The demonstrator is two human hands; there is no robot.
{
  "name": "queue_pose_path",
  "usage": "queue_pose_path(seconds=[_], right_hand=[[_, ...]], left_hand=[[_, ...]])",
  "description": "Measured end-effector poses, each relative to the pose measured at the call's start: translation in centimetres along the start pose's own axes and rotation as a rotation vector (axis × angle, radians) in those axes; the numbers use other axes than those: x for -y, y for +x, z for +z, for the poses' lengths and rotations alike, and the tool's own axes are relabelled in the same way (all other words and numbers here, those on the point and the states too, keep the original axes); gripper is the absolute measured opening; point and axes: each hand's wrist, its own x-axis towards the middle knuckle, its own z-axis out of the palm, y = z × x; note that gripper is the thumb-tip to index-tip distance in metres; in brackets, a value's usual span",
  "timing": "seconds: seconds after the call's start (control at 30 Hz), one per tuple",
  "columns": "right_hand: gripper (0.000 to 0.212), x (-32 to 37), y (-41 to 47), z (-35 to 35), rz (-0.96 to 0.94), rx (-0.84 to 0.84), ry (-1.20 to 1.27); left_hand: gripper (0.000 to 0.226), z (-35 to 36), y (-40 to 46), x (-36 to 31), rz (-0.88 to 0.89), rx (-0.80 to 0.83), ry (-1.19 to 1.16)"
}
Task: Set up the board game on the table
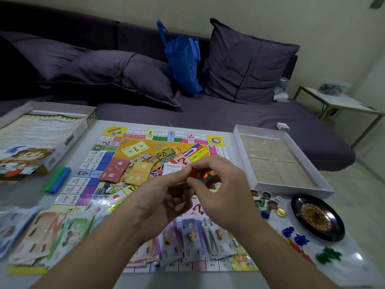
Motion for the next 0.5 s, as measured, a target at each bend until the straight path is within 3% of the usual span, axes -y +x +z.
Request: queue_pose_path(seconds=[0.13,0.33,0.5], right_hand=[[0.02,0.1,0.0,0.1,0.036,-0.021,0.014],[0.021,0.1,0.4,-0.2,0.075,-0.01,0.085],[0.028,-0.5,0.9,-1.0,0.149,0.122,0.153]], left_hand=[[0.031,-0.1,0.0,0.1,-0.008,0.024,0.023],[0.038,-0.3,0.1,-0.1,-0.011,0.074,0.042],[0.023,-0.4,0.0,-0.7,0.012,0.071,0.161]])
